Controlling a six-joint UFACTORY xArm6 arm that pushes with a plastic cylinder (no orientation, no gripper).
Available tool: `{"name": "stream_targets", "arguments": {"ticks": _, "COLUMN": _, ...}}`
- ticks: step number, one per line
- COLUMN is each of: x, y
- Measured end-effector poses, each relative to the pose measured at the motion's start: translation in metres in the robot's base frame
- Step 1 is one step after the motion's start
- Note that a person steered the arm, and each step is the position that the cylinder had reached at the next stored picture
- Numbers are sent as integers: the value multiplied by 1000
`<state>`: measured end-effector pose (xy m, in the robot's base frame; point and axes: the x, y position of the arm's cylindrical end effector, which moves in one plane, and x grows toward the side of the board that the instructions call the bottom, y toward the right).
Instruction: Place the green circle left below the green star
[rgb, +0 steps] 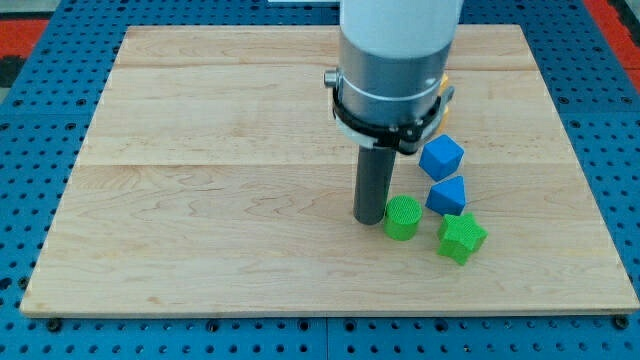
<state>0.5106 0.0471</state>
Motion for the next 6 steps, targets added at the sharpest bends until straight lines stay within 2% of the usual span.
{"name": "stream_targets", "arguments": {"ticks": 3, "x": -23, "y": 59}}
{"name": "stream_targets", "arguments": {"ticks": 4, "x": 1, "y": 64}}
{"name": "stream_targets", "arguments": {"ticks": 5, "x": 7, "y": 35}}
{"name": "stream_targets", "arguments": {"ticks": 6, "x": 52, "y": 43}}
